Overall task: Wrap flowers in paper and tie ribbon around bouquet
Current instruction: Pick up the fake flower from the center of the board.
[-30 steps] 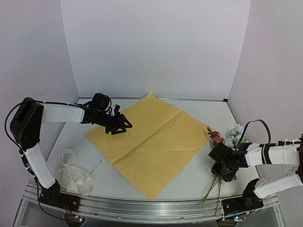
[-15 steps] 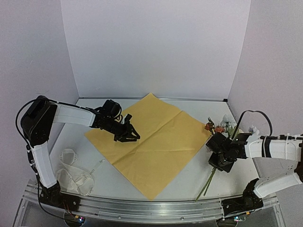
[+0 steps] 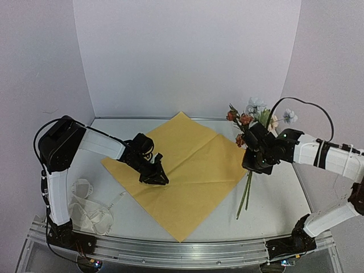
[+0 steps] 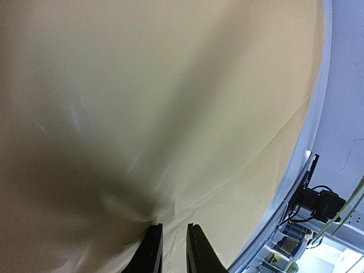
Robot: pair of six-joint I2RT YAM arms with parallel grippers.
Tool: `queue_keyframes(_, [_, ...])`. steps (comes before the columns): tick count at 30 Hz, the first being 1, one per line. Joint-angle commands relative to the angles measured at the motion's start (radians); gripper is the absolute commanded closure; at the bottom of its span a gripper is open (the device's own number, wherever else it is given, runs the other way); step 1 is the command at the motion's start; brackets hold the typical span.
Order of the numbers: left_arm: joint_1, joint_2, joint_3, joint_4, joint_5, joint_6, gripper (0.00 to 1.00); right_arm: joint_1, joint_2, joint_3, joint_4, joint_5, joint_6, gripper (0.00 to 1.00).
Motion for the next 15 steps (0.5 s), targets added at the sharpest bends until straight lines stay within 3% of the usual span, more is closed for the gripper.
queue_keyframes(1, [-0.007,0.025,-0.003,-0.131,-0.124,0.071,0.83,0.004,0.129,0.2,0.121,-0.056,-0.217,1.0])
queue_keyframes(9, [-0.007,-0.001,-0.021,-0.166,-0.131,0.11,0.83,0.004,0.457,0.549,0.281,-0.312,-0.324,1.0])
queue_keyframes(15, [-0.007,-0.033,-0.05,-0.175,-0.139,0.123,0.84,0.004,0.694,0.79,0.332,-0.403,-0.299,1.0])
